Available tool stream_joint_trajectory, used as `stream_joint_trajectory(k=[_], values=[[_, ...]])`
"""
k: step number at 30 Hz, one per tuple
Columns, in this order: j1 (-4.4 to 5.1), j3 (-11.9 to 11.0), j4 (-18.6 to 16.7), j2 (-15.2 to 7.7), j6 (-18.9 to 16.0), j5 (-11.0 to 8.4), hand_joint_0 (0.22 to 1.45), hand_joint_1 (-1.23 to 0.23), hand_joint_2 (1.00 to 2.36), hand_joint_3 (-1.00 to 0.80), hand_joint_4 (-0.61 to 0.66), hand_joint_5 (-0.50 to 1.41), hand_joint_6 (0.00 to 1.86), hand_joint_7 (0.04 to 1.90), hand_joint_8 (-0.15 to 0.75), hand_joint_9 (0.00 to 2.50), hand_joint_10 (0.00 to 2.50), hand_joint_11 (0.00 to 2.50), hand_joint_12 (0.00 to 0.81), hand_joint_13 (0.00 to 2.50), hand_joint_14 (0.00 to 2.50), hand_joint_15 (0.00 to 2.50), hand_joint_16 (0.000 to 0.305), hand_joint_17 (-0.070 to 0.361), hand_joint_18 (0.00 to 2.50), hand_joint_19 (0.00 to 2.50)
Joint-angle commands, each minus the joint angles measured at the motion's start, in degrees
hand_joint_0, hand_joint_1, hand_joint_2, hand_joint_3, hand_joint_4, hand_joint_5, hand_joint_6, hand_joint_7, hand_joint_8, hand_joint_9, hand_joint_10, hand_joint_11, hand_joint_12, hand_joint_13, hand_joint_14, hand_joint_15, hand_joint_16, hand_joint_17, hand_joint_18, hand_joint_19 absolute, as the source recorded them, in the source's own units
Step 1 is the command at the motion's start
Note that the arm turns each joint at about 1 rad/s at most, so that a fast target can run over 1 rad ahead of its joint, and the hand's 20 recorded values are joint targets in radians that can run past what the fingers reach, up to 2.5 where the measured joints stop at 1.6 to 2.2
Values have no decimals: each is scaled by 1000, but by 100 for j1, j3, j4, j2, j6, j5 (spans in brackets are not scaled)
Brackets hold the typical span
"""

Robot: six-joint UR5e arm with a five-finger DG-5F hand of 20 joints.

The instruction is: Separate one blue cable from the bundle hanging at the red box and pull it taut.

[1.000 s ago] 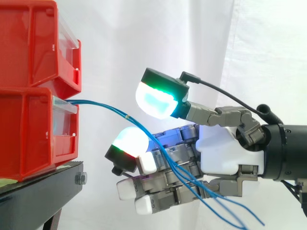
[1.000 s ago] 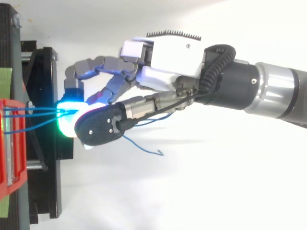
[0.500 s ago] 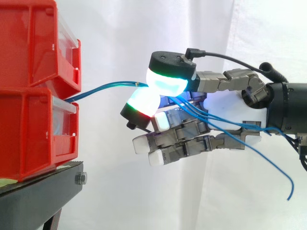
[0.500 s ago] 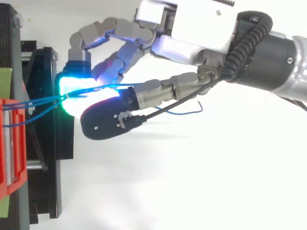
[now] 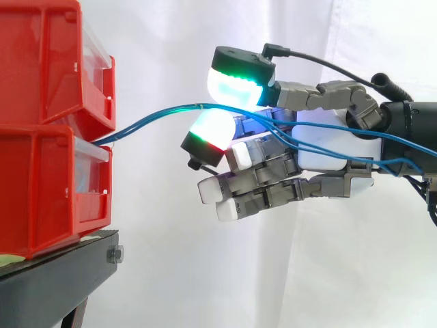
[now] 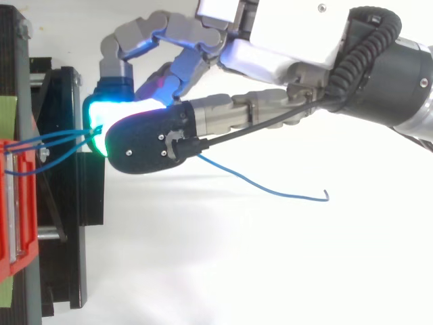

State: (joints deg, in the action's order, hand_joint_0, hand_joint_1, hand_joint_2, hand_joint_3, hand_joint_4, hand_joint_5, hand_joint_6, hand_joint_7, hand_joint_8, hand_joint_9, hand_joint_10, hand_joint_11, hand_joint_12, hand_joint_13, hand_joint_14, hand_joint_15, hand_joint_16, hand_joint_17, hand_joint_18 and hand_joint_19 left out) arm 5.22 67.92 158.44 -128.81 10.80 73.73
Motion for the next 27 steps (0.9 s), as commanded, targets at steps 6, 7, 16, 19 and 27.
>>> stream_joint_trajectory(k=[6,7,16,19,27], values=[[23,-7,3,5,-16,-148,648,-777,1020,-189,184,-193,831,1162,335,977,18,670,355,981,16,452,33,75,693,409],[23,-7,3,-4,-16,-148,650,-785,1020,-193,184,-194,831,1158,336,976,20,675,353,979,16,451,34,75,694,402],[40,-7,-6,-4,-113,-148,800,-879,1000,-500,182,-205,850,1176,323,949,21,698,337,957,17,448,32,73,695,364],[49,2,-15,-4,-307,-148,720,-886,1000,-500,186,-195,860,1179,317,989,19,719,329,982,17,451,30,69,710,371],[58,2,3,-4,-553,-201,575,-515,1000,-500,172,-143,767,1201,338,1121,18,660,348,1049,17,485,35,78,762,479]])
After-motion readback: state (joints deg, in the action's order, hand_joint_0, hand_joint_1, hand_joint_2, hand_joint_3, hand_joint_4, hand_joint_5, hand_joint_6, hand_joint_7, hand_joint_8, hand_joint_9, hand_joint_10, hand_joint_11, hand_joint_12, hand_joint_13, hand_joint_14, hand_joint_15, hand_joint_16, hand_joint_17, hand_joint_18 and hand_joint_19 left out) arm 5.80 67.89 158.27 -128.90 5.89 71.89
